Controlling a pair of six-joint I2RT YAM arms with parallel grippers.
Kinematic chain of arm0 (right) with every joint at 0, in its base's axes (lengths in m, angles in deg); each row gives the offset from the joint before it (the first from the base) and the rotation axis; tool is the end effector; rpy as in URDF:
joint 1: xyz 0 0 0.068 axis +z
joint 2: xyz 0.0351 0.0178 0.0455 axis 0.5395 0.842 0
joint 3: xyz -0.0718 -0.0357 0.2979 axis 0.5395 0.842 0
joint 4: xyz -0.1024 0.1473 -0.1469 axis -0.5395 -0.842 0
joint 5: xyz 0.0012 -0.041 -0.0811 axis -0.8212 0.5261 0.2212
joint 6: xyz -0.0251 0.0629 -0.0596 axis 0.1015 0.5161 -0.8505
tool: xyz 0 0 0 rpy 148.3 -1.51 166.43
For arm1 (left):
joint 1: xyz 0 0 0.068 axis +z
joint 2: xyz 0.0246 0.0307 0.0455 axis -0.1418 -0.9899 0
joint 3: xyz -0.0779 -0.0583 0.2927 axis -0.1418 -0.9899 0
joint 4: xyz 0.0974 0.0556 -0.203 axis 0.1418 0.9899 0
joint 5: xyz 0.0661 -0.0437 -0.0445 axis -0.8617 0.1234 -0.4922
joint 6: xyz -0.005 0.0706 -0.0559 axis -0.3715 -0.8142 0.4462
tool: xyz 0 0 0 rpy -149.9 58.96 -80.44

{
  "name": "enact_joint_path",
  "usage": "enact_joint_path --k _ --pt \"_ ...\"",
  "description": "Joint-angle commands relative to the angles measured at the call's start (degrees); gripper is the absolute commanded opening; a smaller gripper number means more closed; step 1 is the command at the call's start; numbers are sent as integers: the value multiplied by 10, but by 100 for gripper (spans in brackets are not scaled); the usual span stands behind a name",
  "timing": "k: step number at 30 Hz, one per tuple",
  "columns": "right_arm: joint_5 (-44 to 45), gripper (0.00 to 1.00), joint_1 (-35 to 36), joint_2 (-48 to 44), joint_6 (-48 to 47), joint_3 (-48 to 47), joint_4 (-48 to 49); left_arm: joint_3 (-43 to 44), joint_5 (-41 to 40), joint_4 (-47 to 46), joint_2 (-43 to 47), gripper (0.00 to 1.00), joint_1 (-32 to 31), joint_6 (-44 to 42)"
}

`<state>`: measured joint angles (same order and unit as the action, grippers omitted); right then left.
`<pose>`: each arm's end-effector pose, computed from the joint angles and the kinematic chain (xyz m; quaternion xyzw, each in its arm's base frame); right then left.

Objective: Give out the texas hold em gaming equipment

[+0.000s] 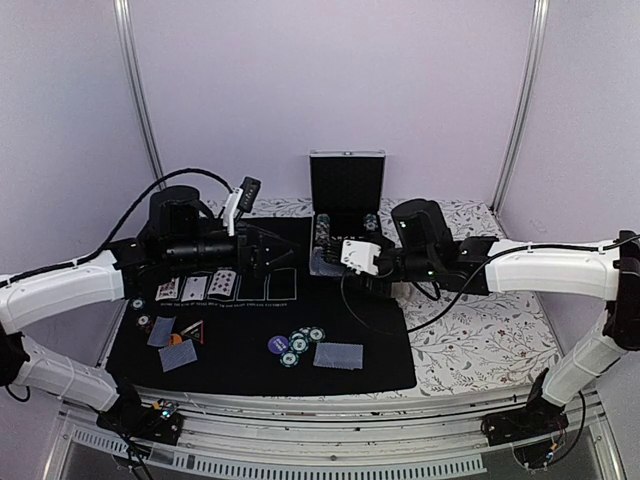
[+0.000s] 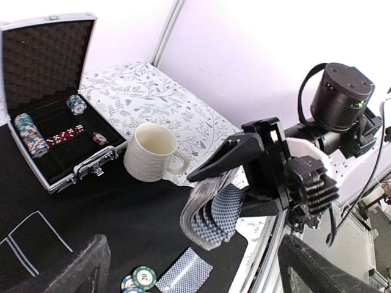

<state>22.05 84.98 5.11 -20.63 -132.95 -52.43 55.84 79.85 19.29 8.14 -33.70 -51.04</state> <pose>0.2118 0.2910 0.3024 -0.6506 0.5520 0.0976 0.5123 0.1862 -0.2048 0.3432 0.2393 0.7551 -0.4367 0.4263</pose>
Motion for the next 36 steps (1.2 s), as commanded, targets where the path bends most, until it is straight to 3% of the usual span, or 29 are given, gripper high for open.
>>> enact_joint_path --k 1,14,19,26,36 --pt "-15 43 16 25 9 -37 -3 2 36 -45 -41 98 -18 -15" --pt "-24 43 34 60 16 -70 -5 47 -31 -4 -118 98 -37 -53" --pt "-23 43 35 64 16 -72 -6 71 -20 -2 -140 89 -38 -46" --pt "-12 43 35 56 18 -68 -6 103 -45 79 -161 61 -38 -74" --pt "-3 43 35 52 17 -61 -6 88 -97 105 -132 60 -38 -93"
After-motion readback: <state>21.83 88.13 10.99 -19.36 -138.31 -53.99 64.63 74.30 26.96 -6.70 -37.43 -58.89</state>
